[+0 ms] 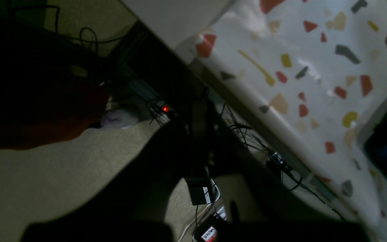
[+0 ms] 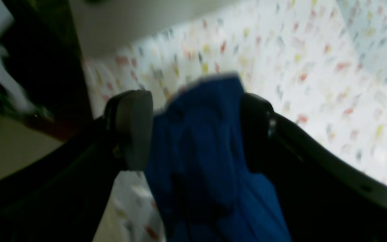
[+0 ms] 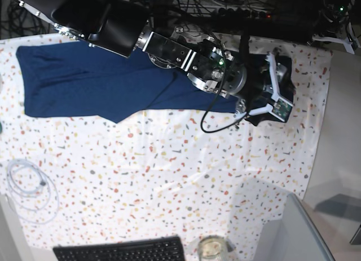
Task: Layout the t-shirt on the table in an organized manner, then fold the t-shirt properly
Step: 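Drag the sleeve across the folded shirt toward the left gripper, then release the sleeve and pull the right gripper back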
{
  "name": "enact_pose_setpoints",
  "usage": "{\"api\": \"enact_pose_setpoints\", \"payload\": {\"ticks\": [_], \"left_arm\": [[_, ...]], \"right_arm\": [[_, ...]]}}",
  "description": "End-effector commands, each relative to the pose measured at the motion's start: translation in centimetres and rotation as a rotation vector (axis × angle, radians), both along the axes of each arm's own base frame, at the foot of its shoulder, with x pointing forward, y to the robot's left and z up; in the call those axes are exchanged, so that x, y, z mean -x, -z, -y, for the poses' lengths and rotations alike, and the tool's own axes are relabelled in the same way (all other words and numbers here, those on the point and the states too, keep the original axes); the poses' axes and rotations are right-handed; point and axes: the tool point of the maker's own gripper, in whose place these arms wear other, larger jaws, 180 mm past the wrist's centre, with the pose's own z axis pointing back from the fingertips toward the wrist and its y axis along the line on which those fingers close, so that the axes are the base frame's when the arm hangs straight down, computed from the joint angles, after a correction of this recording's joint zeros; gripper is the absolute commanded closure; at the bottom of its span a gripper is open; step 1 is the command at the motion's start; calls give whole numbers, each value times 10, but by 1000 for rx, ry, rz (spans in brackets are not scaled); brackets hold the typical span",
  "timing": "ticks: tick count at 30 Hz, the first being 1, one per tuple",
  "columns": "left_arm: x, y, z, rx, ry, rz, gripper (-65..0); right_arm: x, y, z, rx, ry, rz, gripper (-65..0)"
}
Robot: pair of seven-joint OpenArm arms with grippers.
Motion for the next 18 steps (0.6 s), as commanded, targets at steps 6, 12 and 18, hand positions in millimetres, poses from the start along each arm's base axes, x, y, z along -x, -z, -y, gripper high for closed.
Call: {"api": "enact_pose_setpoints", "payload": {"ticks": [6,12,18], "left_arm": [[-10,-20,-14,-62,20,36,0],[-12,-24,-15,-71,24,43,0],[-17,-25,-15,-72,23,53,0]], "right_arm": [[-98,-28,129,21,390,-97,-387],[-134,29,326,126,915,-425,-389],[-124,70,366,239,922,-507,-389]]}}
